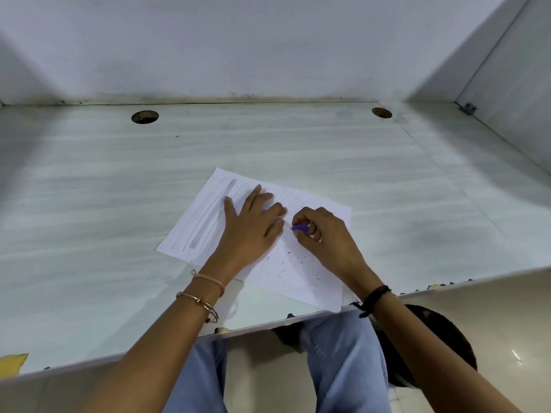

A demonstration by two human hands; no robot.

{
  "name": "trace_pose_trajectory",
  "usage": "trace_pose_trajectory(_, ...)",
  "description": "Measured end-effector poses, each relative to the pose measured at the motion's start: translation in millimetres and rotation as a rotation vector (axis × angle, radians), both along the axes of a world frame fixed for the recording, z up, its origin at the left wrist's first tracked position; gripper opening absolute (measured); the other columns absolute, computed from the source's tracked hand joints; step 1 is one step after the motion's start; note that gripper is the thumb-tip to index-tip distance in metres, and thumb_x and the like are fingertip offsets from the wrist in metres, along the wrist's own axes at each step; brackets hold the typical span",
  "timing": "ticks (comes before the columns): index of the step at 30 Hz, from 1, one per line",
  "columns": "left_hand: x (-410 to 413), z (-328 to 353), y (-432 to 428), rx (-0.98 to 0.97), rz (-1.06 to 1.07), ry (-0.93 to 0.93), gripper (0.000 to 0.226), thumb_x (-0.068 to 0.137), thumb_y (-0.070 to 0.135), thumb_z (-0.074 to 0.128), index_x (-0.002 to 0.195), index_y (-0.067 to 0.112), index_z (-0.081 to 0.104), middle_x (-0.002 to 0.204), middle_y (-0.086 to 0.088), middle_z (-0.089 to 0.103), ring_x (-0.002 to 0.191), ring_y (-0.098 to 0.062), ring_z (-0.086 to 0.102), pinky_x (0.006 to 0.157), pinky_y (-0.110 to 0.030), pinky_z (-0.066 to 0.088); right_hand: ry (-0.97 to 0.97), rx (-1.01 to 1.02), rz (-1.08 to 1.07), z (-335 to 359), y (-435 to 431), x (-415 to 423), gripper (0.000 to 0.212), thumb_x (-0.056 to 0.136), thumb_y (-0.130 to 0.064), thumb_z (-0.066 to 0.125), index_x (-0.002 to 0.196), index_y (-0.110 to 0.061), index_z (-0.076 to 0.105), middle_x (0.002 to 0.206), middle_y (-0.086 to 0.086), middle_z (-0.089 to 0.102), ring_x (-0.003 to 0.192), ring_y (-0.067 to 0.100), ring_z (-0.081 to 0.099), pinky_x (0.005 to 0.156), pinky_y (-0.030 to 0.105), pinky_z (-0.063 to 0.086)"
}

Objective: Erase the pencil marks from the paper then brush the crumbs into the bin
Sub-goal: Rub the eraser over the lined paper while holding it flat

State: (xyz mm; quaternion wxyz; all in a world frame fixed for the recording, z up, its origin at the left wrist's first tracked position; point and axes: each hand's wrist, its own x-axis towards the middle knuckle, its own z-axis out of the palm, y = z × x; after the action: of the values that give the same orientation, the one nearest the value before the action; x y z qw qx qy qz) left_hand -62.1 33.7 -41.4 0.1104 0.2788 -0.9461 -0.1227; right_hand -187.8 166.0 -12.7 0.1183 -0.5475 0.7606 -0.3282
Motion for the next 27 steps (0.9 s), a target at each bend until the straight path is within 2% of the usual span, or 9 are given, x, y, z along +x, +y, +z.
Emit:
trace_pose_trajectory(2,-5.9,0.3,-0.8,0.003,-0.048,0.066,0.033,0.103,0.030,0.035,0.130,0.020,0.052,0.152,0.001,0.034,0.150,-0.016,0.008,0.110,-0.066,0.011,0.008,-0.014,0.005,-2.3,3.2,1.1,0.007,0.090,-0.015,0.060,0.094,-0.020,0.061,0.081,-0.003,0.055,0.072,0.004,0.045,0.066,0.010,0.034)
trace_pose_trajectory(4,-10.2,-1.1,1.1,-0.009,-0.102,0.098,0.037,0.100,0.030,0.030,0.125,0.012,0.051,0.144,-0.002,0.044,0.146,-0.019,0.023,0.109,-0.065,0.020,0.037,-0.018,0.007,-3.3,4.8,1.1,0.008,0.090,-0.015,0.059,0.096,-0.020,0.060,0.082,-0.006,0.053,0.073,0.002,0.045,0.066,0.008,0.033)
trace_pose_trajectory(7,-11.9,-3.5,1.7,-0.008,-0.122,0.172,0.049,0.096,0.036,0.020,0.126,0.015,0.052,0.139,-0.001,0.049,0.136,-0.020,0.041,0.112,-0.060,0.019,0.071,-0.046,0.011,-2.9,6.5,4.9,0.009,0.090,-0.012,0.059,0.097,-0.017,0.061,0.083,-0.005,0.052,0.073,0.002,0.045,0.067,0.009,0.034)
trace_pose_trajectory(11,-9.9,-5.1,-1.1,0.053,-0.115,0.096,0.040,0.105,0.029,0.030,0.144,0.029,0.040,0.158,0.006,0.027,0.148,-0.012,0.016,0.117,-0.051,-0.001,0.070,-0.094,0.051,-2.2,8.0,12.5,0.007,0.088,-0.011,0.063,0.093,-0.015,0.065,0.080,-0.004,0.055,0.070,0.007,0.047,0.067,0.017,0.042)
trace_pose_trajectory(14,-9.6,-3.9,-1.1,0.066,-0.110,0.085,0.046,0.104,0.036,0.020,0.147,0.034,0.036,0.160,0.007,0.021,0.149,-0.010,0.010,0.117,-0.049,-0.005,0.060,-0.089,0.059,-2.2,9.5,13.3,0.010,0.089,-0.013,0.063,0.097,-0.017,0.066,0.084,-0.002,0.062,0.073,0.010,0.054,0.070,0.019,0.047)
trace_pose_trajectory(16,-9.3,-3.1,-0.9,0.086,-0.092,0.056,0.046,0.105,0.037,0.018,0.149,0.037,0.032,0.161,0.009,0.017,0.149,-0.007,0.005,0.117,-0.051,-0.007,-0.013,-0.089,0.026,0.0,12.2,8.5,0.014,0.087,-0.011,0.065,0.100,-0.016,0.065,0.088,-0.003,0.066,0.077,0.009,0.060,0.073,0.016,0.050)
trace_pose_trajectory(19,-10.2,-2.0,1.9,0.070,-0.061,-0.011,0.045,0.106,0.039,0.017,0.150,0.045,0.021,0.162,0.014,0.006,0.148,-0.003,-0.004,0.111,-0.060,-0.015,-0.055,-0.087,-0.037,4.3,12.4,-6.5,0.012,0.081,-0.007,0.070,0.089,-0.017,0.070,0.085,-0.004,0.068,0.076,0.009,0.062,0.073,0.017,0.052)
trace_pose_trajectory(23,-12.1,-2.8,3.3,0.021,-0.061,-0.063,0.046,0.105,0.040,0.013,0.150,0.049,0.011,0.162,0.015,-0.001,0.148,-0.004,-0.008,0.109,-0.064,-0.014,-0.104,-0.063,-0.124,8.6,2.9,-15.4,0.012,0.078,-0.008,0.073,0.084,-0.018,0.072,0.080,-0.004,0.068,0.071,0.009,0.060,0.067,0.011,0.048)
trace_pose_trajectory(27,-12.8,-3.0,1.5,-0.027,-0.067,-0.117,0.047,0.106,0.040,0.015,0.151,0.048,0.005,0.162,0.012,-0.006,0.148,-0.008,-0.011,0.110,-0.065,-0.010,0.000,0.045,0.049,11.2,-0.4,11.0,0.012,0.075,-0.010,0.073,0.086,-0.017,0.073,0.075,-0.002,0.066,0.066,0.010,0.057,0.063,0.015,0.044)
